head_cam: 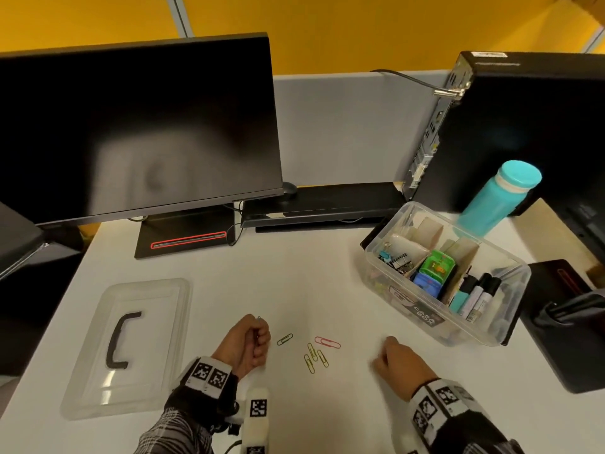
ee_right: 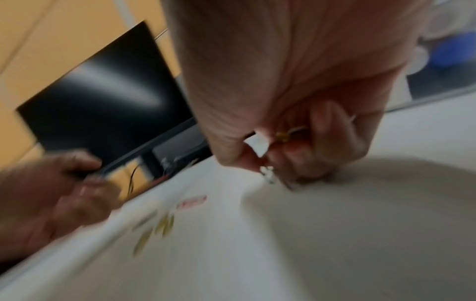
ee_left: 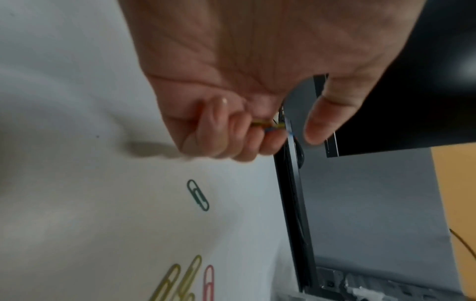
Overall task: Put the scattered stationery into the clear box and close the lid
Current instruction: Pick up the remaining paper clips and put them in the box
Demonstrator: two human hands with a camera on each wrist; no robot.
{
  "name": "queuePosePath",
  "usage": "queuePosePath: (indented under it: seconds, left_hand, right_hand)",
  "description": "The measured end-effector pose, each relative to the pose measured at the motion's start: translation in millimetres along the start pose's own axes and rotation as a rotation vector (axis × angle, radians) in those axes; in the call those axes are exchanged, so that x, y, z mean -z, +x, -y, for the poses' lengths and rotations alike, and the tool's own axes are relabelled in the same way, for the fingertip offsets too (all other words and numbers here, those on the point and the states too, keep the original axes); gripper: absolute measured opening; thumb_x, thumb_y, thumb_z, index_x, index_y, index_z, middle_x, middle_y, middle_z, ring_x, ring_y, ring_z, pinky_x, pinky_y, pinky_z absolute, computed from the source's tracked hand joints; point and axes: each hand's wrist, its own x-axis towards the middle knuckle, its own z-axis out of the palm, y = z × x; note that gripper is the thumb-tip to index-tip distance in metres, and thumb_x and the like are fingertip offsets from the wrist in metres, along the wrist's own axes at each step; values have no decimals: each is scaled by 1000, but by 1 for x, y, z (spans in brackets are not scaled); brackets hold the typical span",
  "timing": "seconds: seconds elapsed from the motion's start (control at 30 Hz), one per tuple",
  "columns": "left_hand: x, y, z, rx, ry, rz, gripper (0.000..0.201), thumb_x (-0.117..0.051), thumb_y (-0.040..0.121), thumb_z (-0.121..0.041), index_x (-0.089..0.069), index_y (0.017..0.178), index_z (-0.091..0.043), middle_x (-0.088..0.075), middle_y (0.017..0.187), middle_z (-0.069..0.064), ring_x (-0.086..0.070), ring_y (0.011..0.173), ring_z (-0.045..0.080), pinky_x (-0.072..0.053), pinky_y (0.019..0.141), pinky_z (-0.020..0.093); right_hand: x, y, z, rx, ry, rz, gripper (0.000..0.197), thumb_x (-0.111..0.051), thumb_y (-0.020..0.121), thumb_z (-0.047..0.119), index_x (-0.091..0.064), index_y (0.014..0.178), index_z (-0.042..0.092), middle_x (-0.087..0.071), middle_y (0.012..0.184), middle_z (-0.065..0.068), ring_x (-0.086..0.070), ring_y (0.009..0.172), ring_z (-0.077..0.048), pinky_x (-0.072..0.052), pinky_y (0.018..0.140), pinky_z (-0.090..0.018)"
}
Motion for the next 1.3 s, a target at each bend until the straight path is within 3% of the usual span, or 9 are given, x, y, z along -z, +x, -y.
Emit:
queuePosePath:
  seconds: [0.17,0.23,0.33,0.43,0.53,0.93,1.07,1.2,1.3]
  left_hand:
    - [-8,6,-2,-117,451,-305,56,-44,97,-31,-36,43,-17,-34,35,-6,-28,27,7,-22,35,16]
    - [-9,7,3,-218,677,-279,49,-38,100,-27,-48,53,-15,-43,43,-5,-37,34,6,-31,42,21]
    - [-8,5,12,-317,1038,-249,34,-30,100,-21,-56,78,-22,-53,64,-6,-48,57,8,-39,57,23]
    - [-15,7,12,-320,1372,-251,23,-29,99,-32,-49,97,-21,-61,79,-1,-55,71,16,-47,70,31]
    - [-23,8,11,-309,1585,-215,26,-38,96,-43,-43,109,-21,-60,86,-2,-53,75,16,-40,68,27]
    - [-32,18,9,-267,1766,-220,23,-43,94,-30,-54,105,-13,-65,101,5,-61,91,23,-46,76,30]
    - [-23,20,10,-265,1422,-238,15,-44,92,-27,-46,79,-20,-54,73,-4,-48,64,11,-37,57,24]
    - [-6,19,0,-74,304,-96,25,-46,84,-14,-41,59,-14,-41,55,2,-34,46,12,-28,44,22]
    - [-3,3,-13,-40,-116,95,10,-46,64,-19,-42,57,-14,-38,54,1,-33,44,13,-25,40,19]
  right_hand:
    - [22,-6,3,39,1351,268,18,-58,67,19,-45,61,10,-38,53,-7,-29,38,-13,-18,37,-19]
    - [25,-10,14,39,1538,276,18,-56,66,24,-49,63,8,-39,53,-8,-30,37,-14,-14,39,-20]
    - [14,-1,33,-21,1105,95,26,-42,90,14,-53,68,10,-48,57,-2,-37,44,-13,-21,41,-22]
    - [0,11,51,180,347,-33,15,-48,95,20,-55,82,15,-60,73,3,-56,66,-14,-40,56,-16]
    - [-7,14,70,267,-120,7,20,-48,93,34,-47,107,19,-66,95,0,-60,79,-18,-47,70,-28]
    - [-7,22,90,183,-406,58,24,-45,94,29,-48,109,11,-64,103,-5,-56,80,-20,-37,68,-27]
    - [3,22,73,159,328,134,20,-37,94,14,-42,75,15,-49,68,-1,-42,57,-12,-34,53,-23]
    - [16,6,53,81,1410,253,21,-43,78,21,-45,60,11,-41,52,-4,-31,39,-12,-11,38,-17]
    - [12,-1,47,2,1361,219,38,-42,95,32,-51,64,12,-48,54,-3,-34,39,-12,-12,38,-20]
